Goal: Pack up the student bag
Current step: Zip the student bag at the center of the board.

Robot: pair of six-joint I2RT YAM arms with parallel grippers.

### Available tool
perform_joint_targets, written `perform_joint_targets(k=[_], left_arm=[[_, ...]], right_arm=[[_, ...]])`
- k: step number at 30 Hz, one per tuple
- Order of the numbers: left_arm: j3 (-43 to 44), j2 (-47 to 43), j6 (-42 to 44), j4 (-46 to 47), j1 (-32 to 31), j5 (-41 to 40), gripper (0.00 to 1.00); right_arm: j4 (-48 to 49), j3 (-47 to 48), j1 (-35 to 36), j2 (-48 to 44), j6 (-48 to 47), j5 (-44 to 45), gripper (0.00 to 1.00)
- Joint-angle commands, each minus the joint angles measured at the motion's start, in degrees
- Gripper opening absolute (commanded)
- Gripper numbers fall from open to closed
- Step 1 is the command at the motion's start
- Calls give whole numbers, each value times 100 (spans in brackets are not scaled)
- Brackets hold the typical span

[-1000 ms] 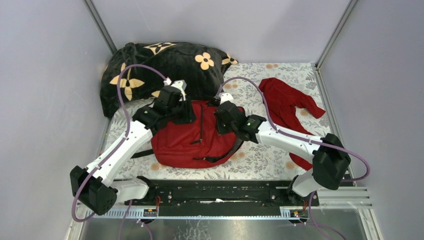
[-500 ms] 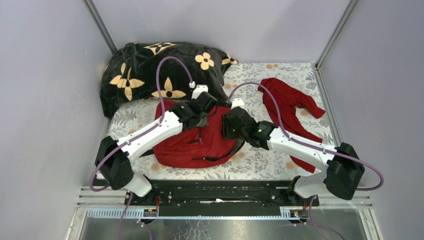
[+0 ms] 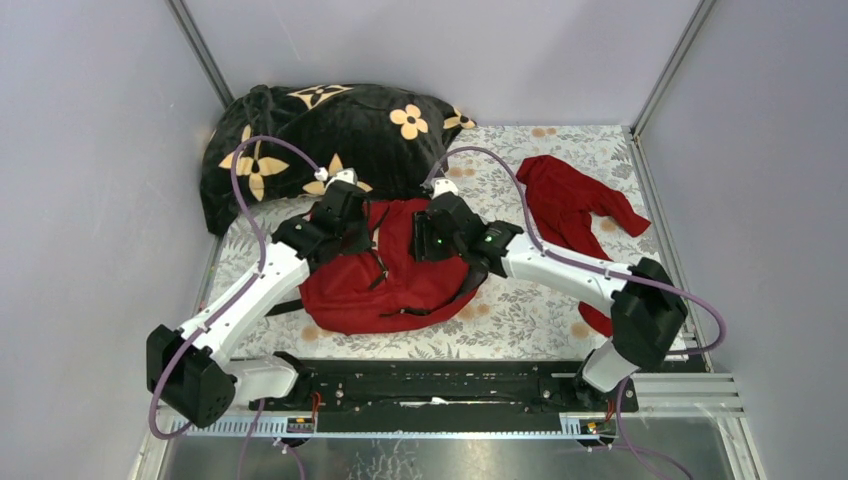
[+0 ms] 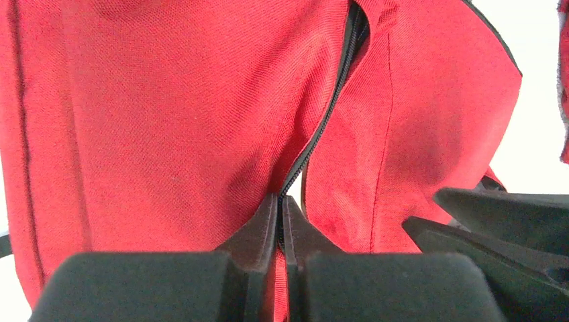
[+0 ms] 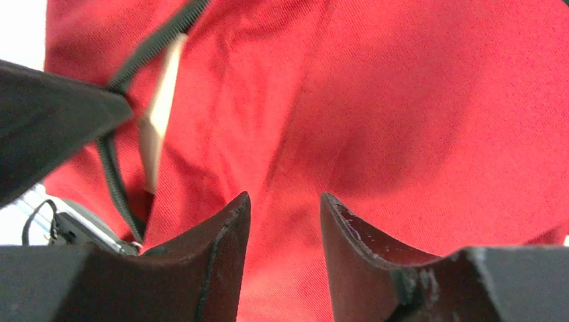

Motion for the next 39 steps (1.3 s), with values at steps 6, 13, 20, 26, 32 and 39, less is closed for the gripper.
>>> perform_joint_targets(k=[6,13,20,26,32,39], left_arm=[[-703,-302,287,888,979,1935,6],[-694,-241,332,946,1076,2142,4],[-703,-245,328,1024,1085,2277,4],[-738,-136,292,1288,1044,2720,1],[-436,260,197,1627,553,2793,1],[2,431,249,1510,295,2671,41]], right_arm=[[585,1108,140,860,181,-510,57],[422,1858,268,1658,176,-517,61],[392,1806,294,1756,163,-158,9],[471,1334,279,823,118,421,0],[281,1053,116,450,230,428,4],[453,563,-5,176,567,422,14]])
